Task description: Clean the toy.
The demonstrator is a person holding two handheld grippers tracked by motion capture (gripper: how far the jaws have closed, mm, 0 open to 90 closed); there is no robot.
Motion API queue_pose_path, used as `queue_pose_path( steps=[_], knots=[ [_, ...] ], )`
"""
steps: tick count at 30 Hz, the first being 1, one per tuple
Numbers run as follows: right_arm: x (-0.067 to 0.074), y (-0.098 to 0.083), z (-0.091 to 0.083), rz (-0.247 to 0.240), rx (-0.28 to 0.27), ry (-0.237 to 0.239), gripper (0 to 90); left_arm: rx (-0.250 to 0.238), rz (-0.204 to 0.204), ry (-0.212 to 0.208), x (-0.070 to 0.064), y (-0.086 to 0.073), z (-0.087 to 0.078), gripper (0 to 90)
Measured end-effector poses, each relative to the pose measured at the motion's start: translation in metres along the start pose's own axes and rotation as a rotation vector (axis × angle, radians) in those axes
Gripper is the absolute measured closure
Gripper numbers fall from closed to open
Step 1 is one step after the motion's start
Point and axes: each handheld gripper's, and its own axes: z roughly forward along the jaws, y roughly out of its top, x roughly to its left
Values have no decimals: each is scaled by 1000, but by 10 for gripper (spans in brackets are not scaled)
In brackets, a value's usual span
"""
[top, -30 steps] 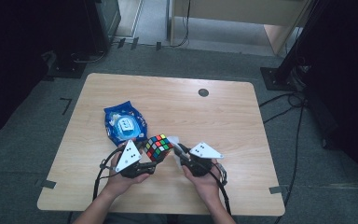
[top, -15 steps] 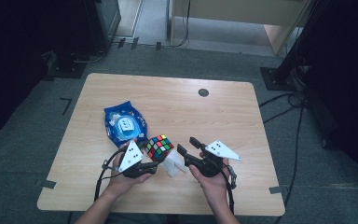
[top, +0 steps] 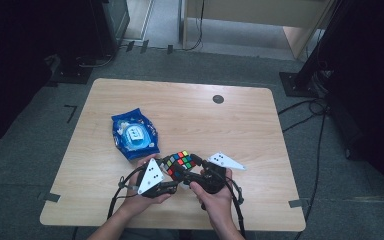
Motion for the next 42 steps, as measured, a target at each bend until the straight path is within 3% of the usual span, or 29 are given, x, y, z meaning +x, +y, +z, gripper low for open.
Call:
queue_pose_path(
  steps=[4, 8, 12, 16, 19, 23, 26, 29, 31, 34, 42],
  knots=[
    [-3, -2, 1, 60, 19, 16, 338, 2, 16, 0, -4, -1, 2, 339],
    [-5, -2, -2, 87, 43, 12, 343, 8, 9, -21, -4, -1, 4, 339],
    [-5, 0, -3, 66, 53, -10, 345, 20, -4, -42, -3, -1, 7, 326],
    [-13, 7, -14, 49, -3, -56, 345, 23, -29, -47, -2, 0, 7, 197],
    [-24, 17, -27, 27, -58, -133, 345, 39, -42, -44, 2, -1, 6, 160],
    [-44, 23, -35, -101, -93, -319, 344, 60, -67, -29, 11, -5, 5, 153],
    [-63, 20, -34, -167, -82, -441, 345, 57, -86, -9, 17, -5, 1, 153],
    [-82, 11, -30, -181, -44, -522, 344, 64, -99, 25, 25, -6, -1, 153],
    [-92, 4, -25, -167, -16, -545, 344, 86, -128, 69, 30, -7, -1, 154],
    [-97, -3, -17, -203, 22, -582, 344, 101, -164, 97, 37, -10, -1, 154],
    [-103, -9, -5, -228, 69, -601, 344, 113, -206, 142, 47, -11, -7, 154]
  ],
)
